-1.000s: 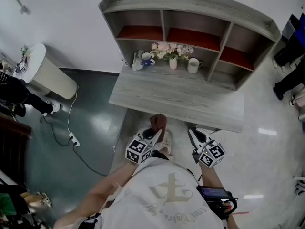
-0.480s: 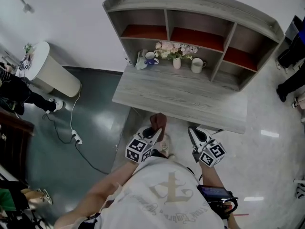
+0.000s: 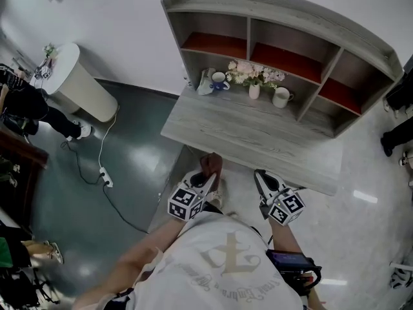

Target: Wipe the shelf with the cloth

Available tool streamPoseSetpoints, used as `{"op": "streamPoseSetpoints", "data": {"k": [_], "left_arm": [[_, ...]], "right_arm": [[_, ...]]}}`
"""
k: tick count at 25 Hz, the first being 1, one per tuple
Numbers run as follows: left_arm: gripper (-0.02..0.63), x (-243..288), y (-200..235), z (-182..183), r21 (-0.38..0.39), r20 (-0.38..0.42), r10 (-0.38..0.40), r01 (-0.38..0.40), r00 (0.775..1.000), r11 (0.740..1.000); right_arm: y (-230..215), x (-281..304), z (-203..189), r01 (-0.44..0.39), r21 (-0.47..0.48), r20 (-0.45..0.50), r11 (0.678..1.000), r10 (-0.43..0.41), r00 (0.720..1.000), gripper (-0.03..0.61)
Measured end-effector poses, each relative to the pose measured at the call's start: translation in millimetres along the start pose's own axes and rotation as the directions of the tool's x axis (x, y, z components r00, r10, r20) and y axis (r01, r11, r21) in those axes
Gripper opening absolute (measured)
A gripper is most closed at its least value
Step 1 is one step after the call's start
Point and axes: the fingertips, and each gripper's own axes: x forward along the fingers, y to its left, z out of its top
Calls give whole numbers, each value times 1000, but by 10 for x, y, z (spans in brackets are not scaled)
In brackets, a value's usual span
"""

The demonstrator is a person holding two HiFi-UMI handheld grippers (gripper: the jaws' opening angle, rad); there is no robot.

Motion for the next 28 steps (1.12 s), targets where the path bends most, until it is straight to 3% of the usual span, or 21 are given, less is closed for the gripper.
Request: {"op": "streamPoseSetpoints", "data": {"k": [7,28], "left_arm": [[66,188,352,42,-37,13,10,-9,1000,999],[66,1206,1574,873,-30,53,-45,47,998,998]], "right_arm": [[-159,334,33,4,-10,-26,1000,-4,1000,5],[-1044,1463,526,106,-27,-19,994,-106,994,5]]}}
